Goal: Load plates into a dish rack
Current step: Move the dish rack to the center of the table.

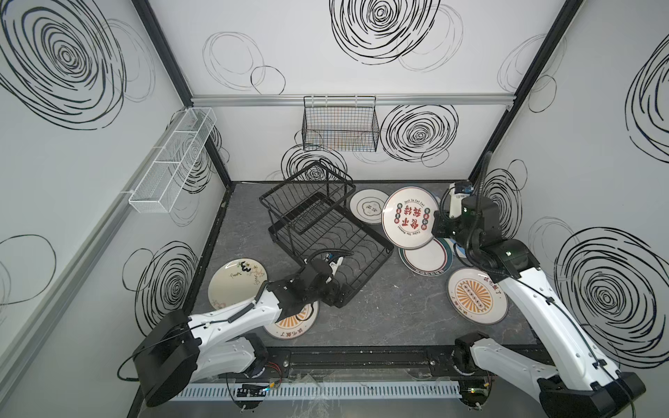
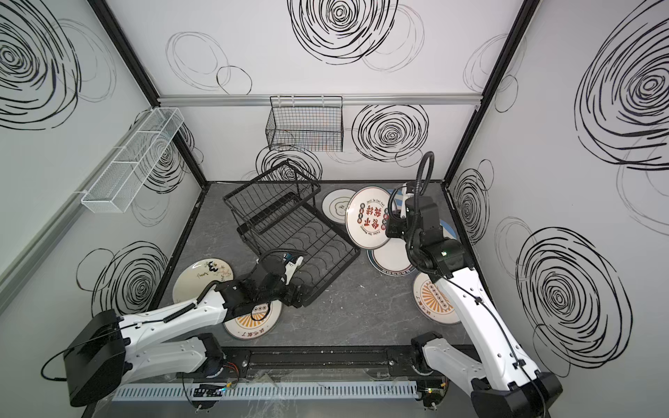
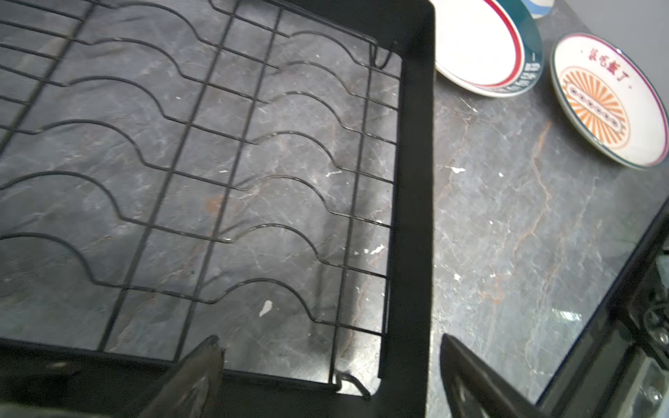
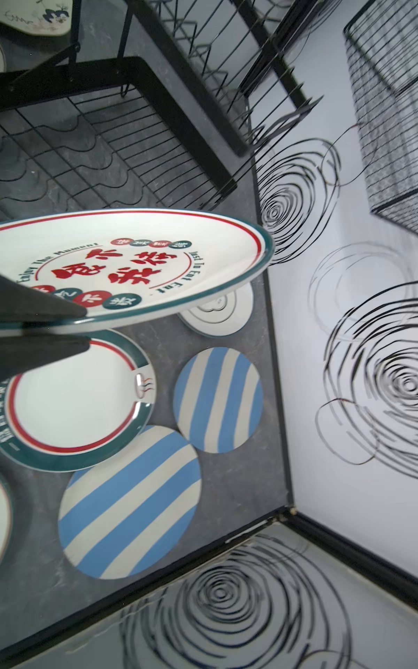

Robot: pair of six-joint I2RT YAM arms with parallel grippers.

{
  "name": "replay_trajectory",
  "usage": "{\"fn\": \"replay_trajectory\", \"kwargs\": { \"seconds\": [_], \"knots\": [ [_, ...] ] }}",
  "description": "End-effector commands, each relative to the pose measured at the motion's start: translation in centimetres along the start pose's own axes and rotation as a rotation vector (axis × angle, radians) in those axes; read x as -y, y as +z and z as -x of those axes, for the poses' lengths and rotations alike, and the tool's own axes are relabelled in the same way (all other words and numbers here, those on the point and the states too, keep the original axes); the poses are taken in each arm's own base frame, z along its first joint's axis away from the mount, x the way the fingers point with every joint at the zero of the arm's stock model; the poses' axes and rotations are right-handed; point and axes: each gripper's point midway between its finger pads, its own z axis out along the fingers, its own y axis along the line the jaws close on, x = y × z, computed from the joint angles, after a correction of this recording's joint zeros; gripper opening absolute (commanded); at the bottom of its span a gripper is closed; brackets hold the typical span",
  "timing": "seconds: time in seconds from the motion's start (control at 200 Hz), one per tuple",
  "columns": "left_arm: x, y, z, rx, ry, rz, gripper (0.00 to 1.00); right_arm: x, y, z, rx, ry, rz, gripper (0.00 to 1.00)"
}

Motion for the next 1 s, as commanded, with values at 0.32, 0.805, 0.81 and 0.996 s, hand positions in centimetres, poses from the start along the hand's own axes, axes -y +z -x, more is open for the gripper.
{"fn": "replay_trajectory", "kwargs": {
  "seconds": [0.32,0.805,0.81,0.996],
  "knots": [
    [5.7,1.5,-3.1,-0.085,0.137,-0.199,0.96,-9.2,-1.6,13.8,0.447,-0.204,0.072,0.00],
    [8.9,2.2,-6.1,-0.170,0.176,-0.341,0.96,-16.9,-2.5,15.6,0.701,-0.308,0.078,0.00],
    [9.0,2.2,-6.1,-0.169,0.176,-0.344,0.96,-16.9,-2.5,15.6,0.700,-0.309,0.076,0.00],
    [10.3,2.0,-6.8,-0.179,0.181,-0.394,0.96,-18.1,-1.3,14.6,0.728,-0.337,0.055,0.00]
  ]
}}
